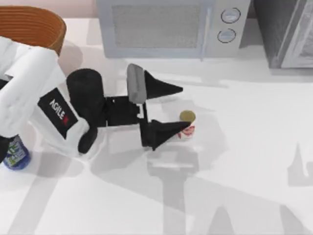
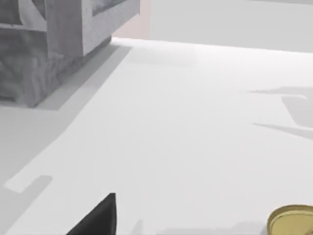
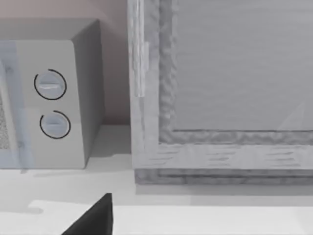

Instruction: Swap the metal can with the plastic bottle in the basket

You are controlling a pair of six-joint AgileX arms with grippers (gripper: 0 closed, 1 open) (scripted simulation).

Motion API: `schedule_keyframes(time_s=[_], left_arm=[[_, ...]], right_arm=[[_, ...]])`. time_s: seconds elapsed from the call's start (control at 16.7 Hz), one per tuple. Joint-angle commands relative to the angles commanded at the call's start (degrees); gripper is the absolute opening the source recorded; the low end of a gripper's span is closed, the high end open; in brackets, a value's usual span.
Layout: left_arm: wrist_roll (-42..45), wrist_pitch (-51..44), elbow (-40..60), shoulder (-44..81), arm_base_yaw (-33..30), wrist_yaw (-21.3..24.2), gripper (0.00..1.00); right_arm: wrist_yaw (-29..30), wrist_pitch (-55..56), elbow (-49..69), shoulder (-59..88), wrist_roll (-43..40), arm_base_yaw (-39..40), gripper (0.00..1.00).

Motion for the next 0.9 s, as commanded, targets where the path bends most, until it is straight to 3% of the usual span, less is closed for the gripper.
schedule_keyframes(time_s=[0.36, 0.9], left_arm=[[0.1, -17.7, -13.2, -26.7, 7.5, -15.1, 1.0], [0.1, -50.6, -39.8, -94.9, 17.7, -43.3, 1.0]], right_arm=[[0.0, 0.0, 0.0, 0.0, 0.0, 0.0, 1.0], [0.0, 0.0, 0.0, 0.0, 0.0, 0.0, 1.0]])
